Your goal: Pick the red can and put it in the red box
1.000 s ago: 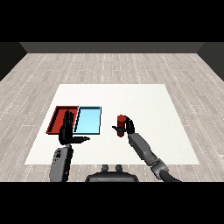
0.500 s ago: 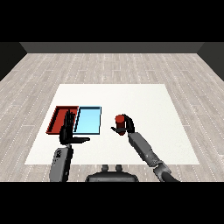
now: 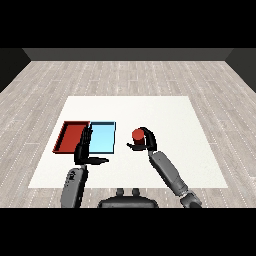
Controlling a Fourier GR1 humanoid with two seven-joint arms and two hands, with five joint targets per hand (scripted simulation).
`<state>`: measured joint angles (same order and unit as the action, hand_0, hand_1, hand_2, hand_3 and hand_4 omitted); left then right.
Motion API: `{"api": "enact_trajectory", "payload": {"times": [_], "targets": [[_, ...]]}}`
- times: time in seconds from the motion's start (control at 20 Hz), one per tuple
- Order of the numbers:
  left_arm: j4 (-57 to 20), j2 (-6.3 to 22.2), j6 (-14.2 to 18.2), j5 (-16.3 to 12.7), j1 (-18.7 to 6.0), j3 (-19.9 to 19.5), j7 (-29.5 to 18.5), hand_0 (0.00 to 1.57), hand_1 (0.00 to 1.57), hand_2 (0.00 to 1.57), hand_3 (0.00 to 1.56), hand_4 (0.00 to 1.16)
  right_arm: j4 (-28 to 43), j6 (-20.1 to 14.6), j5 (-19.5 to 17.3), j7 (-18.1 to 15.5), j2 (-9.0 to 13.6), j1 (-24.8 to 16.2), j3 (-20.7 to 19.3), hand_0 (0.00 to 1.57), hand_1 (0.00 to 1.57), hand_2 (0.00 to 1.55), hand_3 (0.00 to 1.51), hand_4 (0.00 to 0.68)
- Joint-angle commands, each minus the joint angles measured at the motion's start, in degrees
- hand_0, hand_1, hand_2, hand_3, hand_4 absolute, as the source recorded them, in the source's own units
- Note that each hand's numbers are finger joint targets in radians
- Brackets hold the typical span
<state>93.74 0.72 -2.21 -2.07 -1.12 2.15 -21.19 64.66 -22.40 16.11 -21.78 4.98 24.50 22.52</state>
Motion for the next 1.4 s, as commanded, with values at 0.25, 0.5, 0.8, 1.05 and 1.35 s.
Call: {"api": "enact_trajectory", "payload": {"times": [0.25, 0.5, 0.8, 1.05, 1.35], "targets": [[-4.5, -0.7, 8.4, -0.1, -7.1, 10.9, 7.9, 0.00, 0.00, 0.00, 0.00, 0.00, 14.1, 0.6, -3.2, 4.3, 1.5, -5.8, -0.7, 1.45, 1.45, 1.43, 1.38, 0.654], [-3.4, -0.7, 8.1, 0.0, -4.2, 11.1, 6.7, 0.00, 0.00, 0.00, 0.00, 0.00, 13.9, -1.4, -9.4, 7.8, -4.8, -3.1, -1.8, 1.45, 1.45, 1.43, 1.38, 0.653], [-6.7, -0.7, 12.8, -2.5, -5.8, 17.9, 5.1, 0.00, 0.00, 0.00, 0.00, 0.00, 12.2, -0.7, -7.7, 6.6, -4.8, -1.2, -3.6, 1.45, 1.45, 1.43, 1.38, 0.647], [-12.5, -0.7, 10.3, -4.5, -7.9, 15.9, 4.9, 0.00, 0.00, 0.00, 0.00, 0.00, 14.9, -1.9, -6.5, 5.7, -5.0, -4.2, 0.9, 1.46, 1.46, 1.44, 1.40, 0.659], [-18.9, -0.7, 11.7, -8.1, -8.4, 19.2, -0.3, 0.00, 0.00, 0.00, 0.00, 0.00, 11.5, -8.2, -3.2, 3.2, -5.0, -2.3, 5.7, 1.46, 1.46, 1.45, 1.38, 0.633]]}}
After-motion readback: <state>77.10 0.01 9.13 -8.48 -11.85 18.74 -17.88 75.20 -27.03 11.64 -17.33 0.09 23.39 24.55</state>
